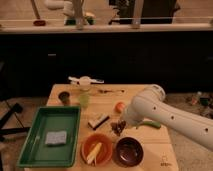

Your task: Place grapes in purple bowl

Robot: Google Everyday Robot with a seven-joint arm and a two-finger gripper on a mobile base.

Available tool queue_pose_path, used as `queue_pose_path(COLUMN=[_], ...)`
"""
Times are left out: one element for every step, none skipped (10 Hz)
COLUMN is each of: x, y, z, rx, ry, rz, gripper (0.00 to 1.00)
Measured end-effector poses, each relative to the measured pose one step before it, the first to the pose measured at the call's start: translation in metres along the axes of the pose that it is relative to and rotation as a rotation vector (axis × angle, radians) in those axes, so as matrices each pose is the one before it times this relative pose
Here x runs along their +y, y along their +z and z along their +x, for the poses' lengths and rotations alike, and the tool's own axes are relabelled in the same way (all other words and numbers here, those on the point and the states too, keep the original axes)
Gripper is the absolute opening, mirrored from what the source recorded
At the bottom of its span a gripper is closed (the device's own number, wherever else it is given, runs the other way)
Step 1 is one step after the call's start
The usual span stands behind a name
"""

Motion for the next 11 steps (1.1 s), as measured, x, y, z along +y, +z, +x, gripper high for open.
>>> queue_pose_path(x=[0.01578, 0.01109, 0.01636, 0.00823, 0.0099, 0.01285, 0.00734, 0.00083, 0.00051, 0.00003, 0.00131], y=[-0.00339, -0.00115, 0.00153, 0.00303, 0.00245, 0.00171, 0.00144, 0.00204, 0.00024, -0.00165, -0.00088], z=[0.00573, 0.00368, 0.0041, 0.00035, -0.0007, -0.00238, -0.00489, -0.01012, -0.01244, -0.01479, -0.00664], rx=[0.00042, -0.00137, -0.00425, -0.00716, -0.00855, -0.01088, -0.00825, -0.00712, -0.00136, -0.00087, -0.00261], ry=[-0.00566, -0.00065, 0.00332, -0.00129, 0.00004, -0.00085, -0.00882, -0.02193, -0.02238, -0.0279, -0.01316], rz=[-0.01041, -0.0073, -0.01127, -0.00699, -0.00583, -0.00494, -0.00412, 0.00012, 0.00466, 0.01093, 0.00598], gripper=[0.0, 0.0, 0.0, 0.0, 0.0, 0.0, 0.0, 0.0, 0.0, 0.0, 0.0])
